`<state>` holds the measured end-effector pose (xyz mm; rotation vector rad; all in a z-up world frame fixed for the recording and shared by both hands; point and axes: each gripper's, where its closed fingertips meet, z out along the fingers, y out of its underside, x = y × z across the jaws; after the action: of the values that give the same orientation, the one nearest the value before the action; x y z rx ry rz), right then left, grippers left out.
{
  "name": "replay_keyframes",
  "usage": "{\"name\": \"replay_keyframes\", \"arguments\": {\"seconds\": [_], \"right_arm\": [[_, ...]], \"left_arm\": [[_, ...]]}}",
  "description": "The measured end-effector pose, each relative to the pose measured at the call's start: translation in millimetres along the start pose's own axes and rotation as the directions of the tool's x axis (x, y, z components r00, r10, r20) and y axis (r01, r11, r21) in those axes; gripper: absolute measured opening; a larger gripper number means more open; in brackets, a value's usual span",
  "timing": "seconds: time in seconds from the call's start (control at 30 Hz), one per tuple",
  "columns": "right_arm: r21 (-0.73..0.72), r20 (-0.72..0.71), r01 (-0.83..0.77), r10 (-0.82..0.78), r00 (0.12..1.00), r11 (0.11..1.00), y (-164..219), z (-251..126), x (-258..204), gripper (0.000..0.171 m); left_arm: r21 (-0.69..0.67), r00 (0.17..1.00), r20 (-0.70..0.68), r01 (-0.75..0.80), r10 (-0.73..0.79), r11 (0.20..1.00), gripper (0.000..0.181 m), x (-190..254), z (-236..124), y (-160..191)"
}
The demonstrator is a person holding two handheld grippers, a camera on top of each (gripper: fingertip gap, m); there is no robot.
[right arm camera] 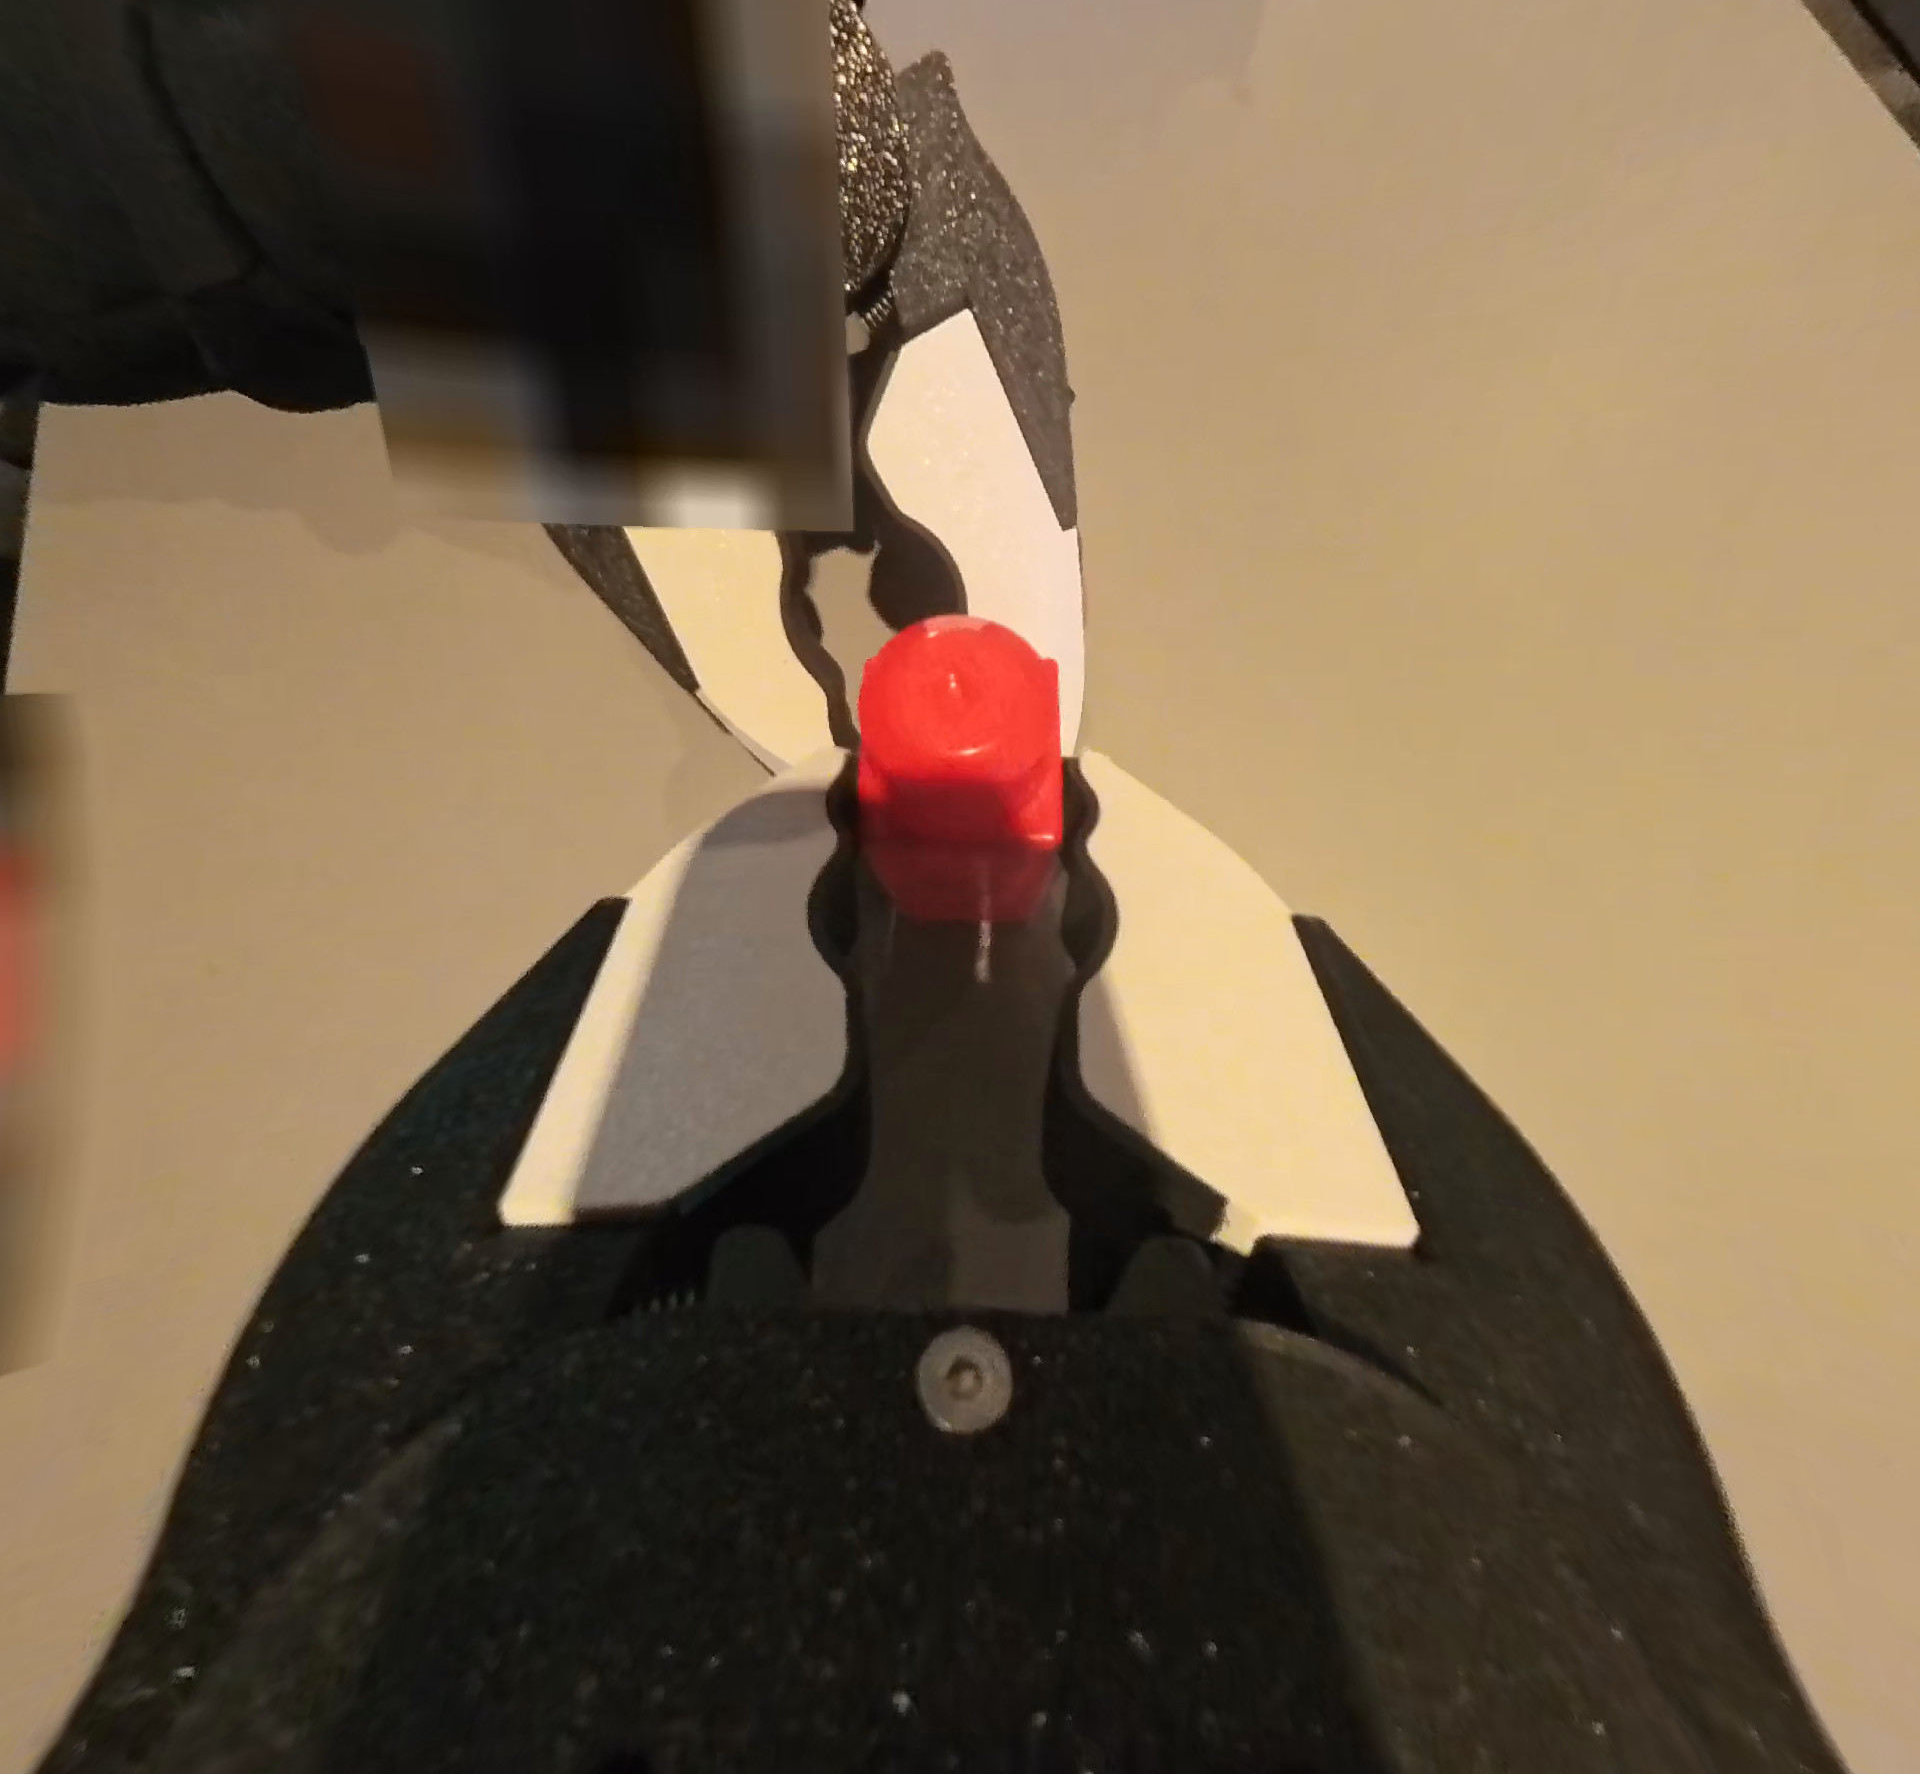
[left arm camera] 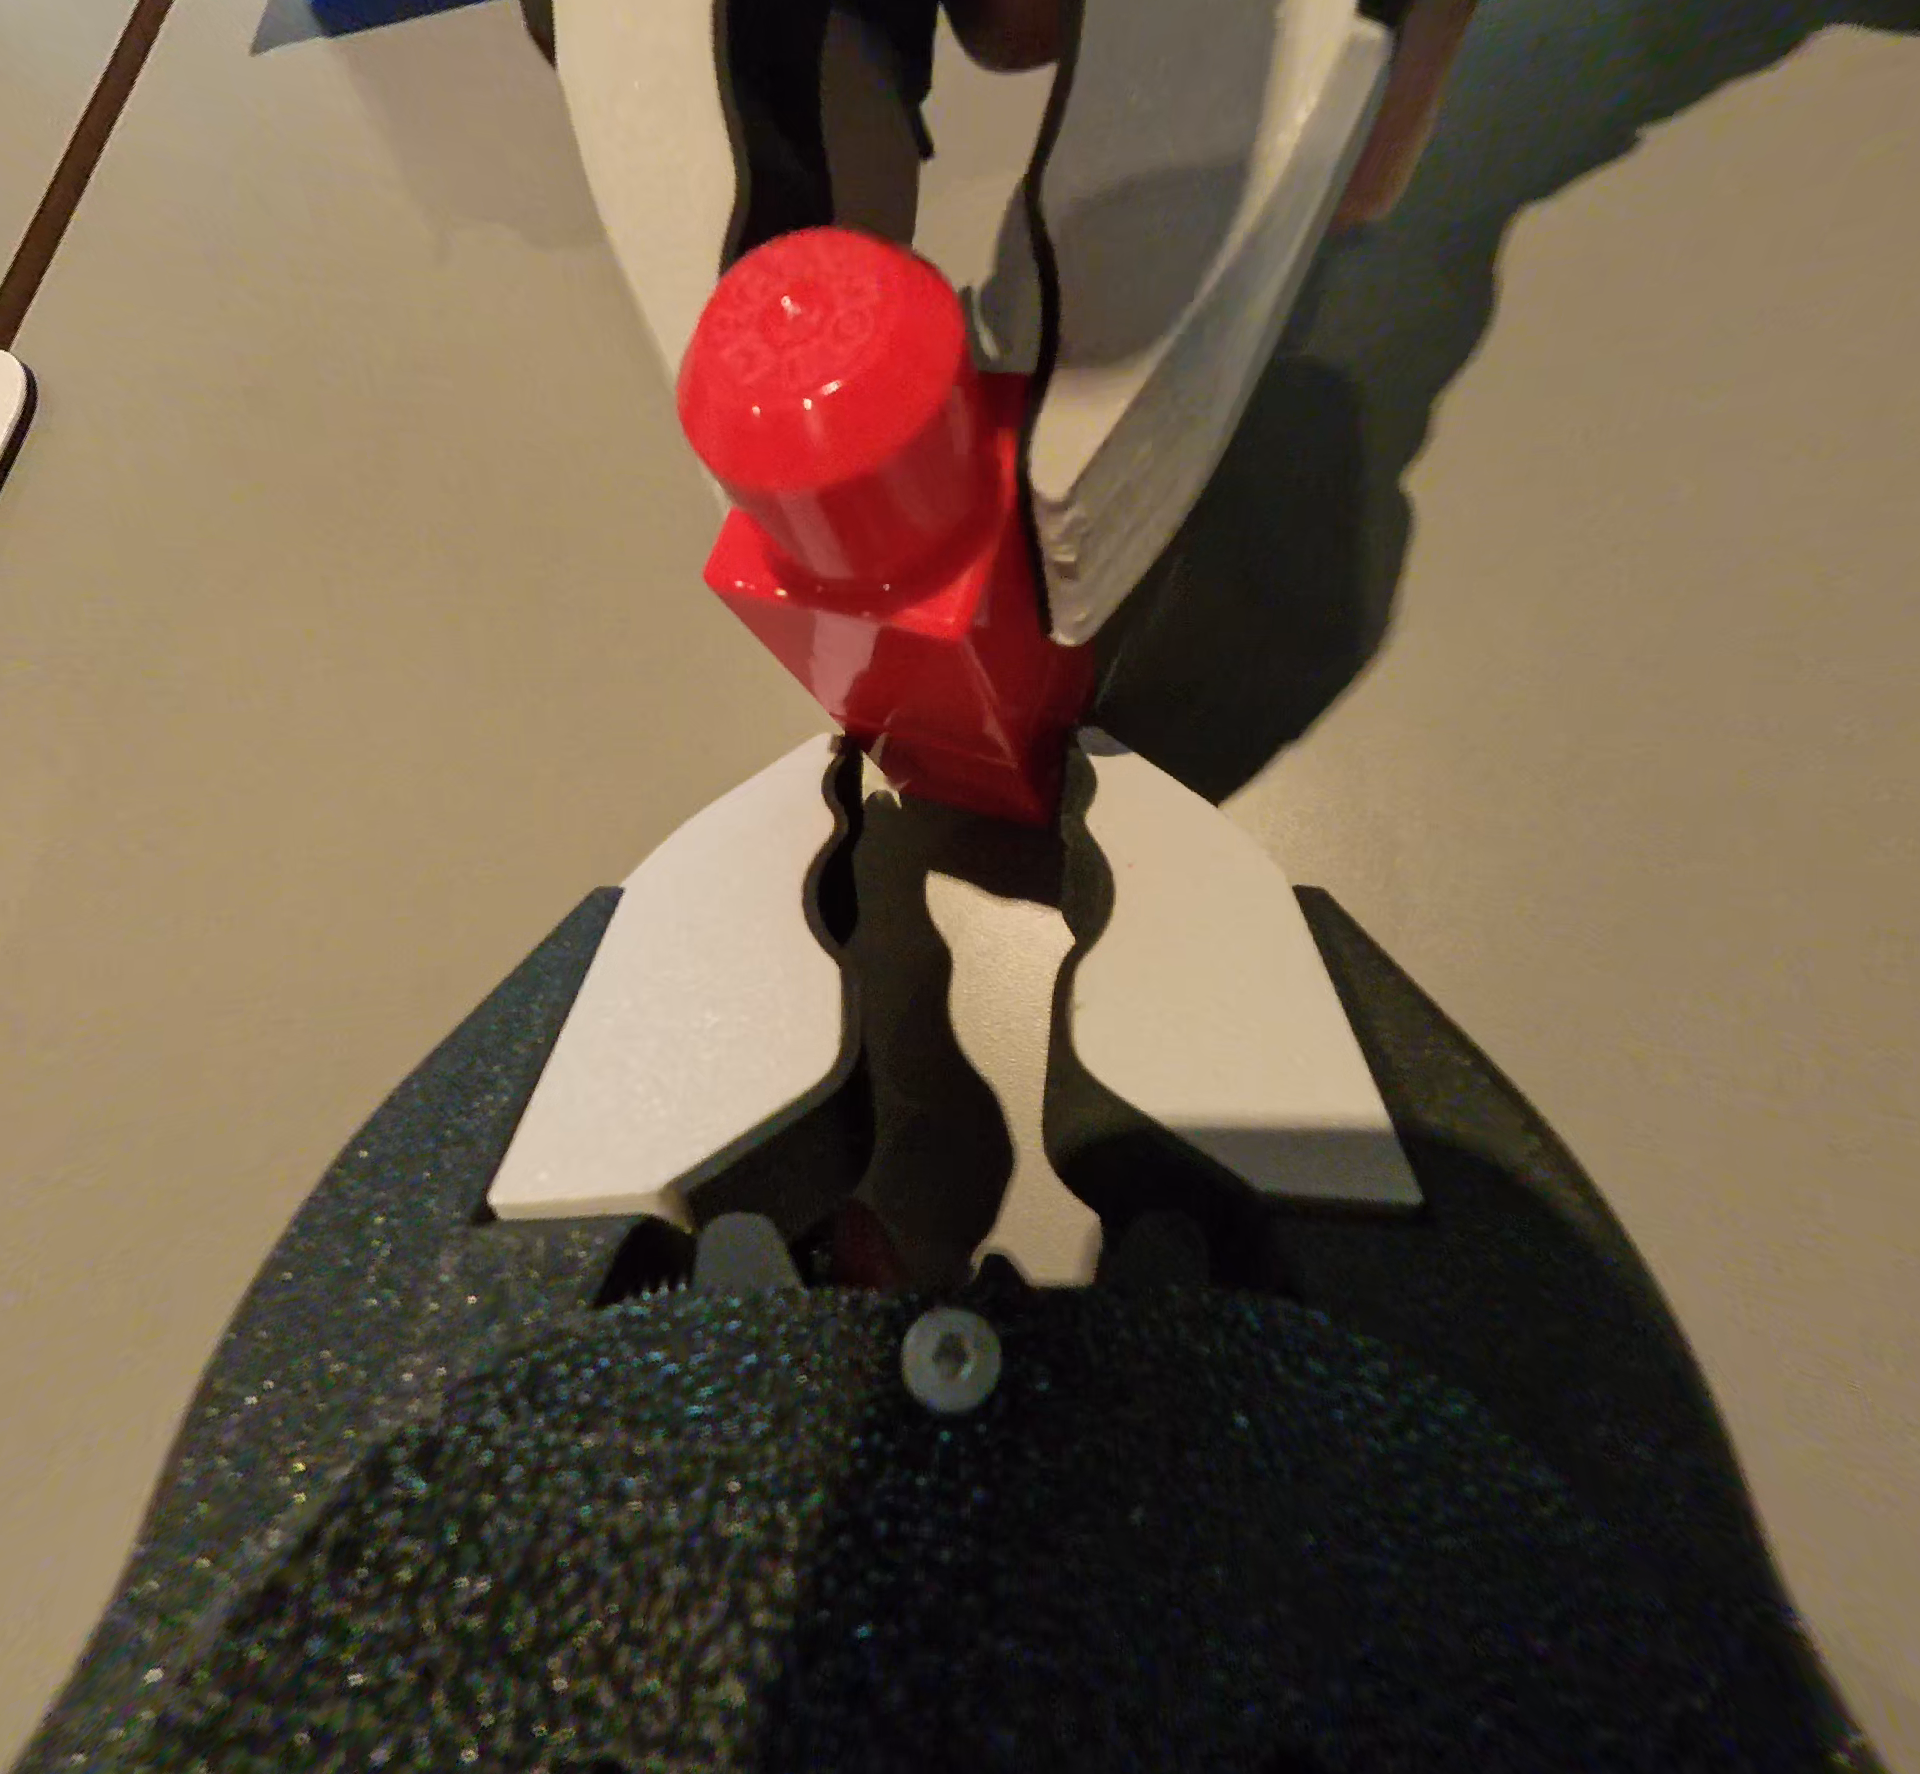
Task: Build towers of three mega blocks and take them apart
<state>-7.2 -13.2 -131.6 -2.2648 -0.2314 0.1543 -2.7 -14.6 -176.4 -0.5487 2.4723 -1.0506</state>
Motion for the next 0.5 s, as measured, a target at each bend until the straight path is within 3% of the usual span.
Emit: {"name": "replay_keyframes", "arguments": {"seconds": [0.13, 0.23, 0.3, 0.5], "right_arm": [[0.017, 0.004, 0.099, -0.099, 0.995, 0.995, 6, 3, 0, 0.037], [-0.021, -0.041, 0.152, -0.153, 0.987, 0.988, 17, 5, 6, 0.059], [-0.008, -0.013, 0.141, -0.141, 0.99, 0.99, 20, 3, 4, 0.063], [-0.054, 0.028, 0.153, -0.151, 0.988, 0.987, 35, 12, 0, 0.059]], "left_arm": [[-0.003, 1.0, 0.025, 0.014, -0.014, 1.0, 0.036, 1, 0, -1], [-0.005, 0.997, 0.07, 0.017, -0.017, 1.0, 0.035, 1, -1, -1], [-0.011, 0.995, 0.087, 0.042, -0.041, 0.999, 0.035, 2, -2, 0], [-0.025, 0.987, 0.126, 0.098, -0.094, 0.995, 0.036, 2, -1, 0]]}}
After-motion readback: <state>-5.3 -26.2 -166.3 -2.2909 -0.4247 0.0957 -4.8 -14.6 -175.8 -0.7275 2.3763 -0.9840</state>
